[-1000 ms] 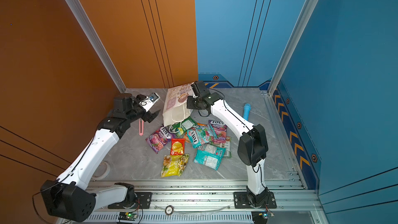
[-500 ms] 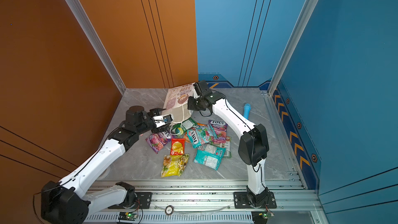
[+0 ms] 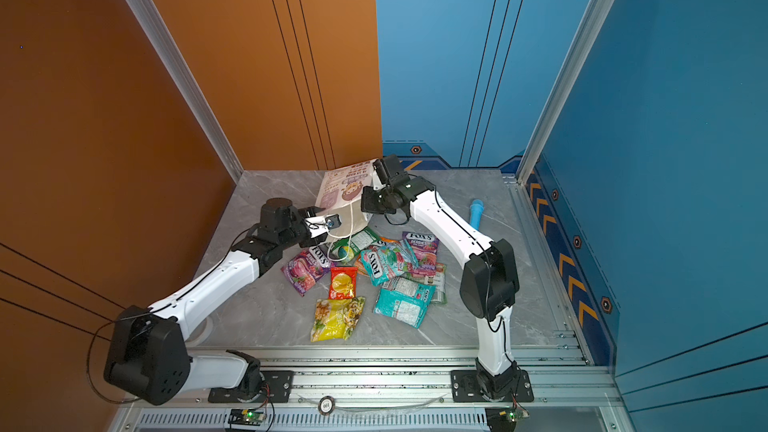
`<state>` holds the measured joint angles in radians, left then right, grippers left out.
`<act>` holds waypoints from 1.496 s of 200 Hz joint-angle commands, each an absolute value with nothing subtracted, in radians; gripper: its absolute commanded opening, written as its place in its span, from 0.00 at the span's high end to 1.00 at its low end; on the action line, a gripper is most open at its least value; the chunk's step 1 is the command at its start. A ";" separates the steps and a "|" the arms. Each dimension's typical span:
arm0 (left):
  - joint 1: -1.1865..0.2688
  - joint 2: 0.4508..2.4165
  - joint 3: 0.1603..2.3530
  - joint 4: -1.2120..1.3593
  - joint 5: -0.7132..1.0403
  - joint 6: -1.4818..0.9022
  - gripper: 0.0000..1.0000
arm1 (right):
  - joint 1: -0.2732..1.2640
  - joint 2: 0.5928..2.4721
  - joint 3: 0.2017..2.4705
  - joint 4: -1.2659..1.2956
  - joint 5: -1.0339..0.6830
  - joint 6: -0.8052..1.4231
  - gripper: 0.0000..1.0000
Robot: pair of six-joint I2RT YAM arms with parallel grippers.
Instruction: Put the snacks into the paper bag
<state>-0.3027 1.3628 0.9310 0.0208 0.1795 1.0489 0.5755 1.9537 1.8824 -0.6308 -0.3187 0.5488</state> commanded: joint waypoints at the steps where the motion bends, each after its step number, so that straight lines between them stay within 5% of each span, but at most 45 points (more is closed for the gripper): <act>1: -0.273 1.389 0.960 0.076 0.174 1.016 0.42 | 0.570 1.905 1.907 -0.660 -0.344 0.560 0.90; 151: -0.274 1.575 1.061 0.209 0.041 1.046 0.43 | 0.578 1.897 1.904 -0.630 -0.408 0.595 0.90; 214: -0.280 1.607 1.097 0.215 0.007 1.044 0.82 | 0.578 1.903 1.896 -0.604 -0.453 0.616 0.89; 299: -0.327 1.551 1.258 -0.002 -0.124 1.010 1.00 | 0.490 1.813 1.824 -0.523 -0.480 0.663 0.42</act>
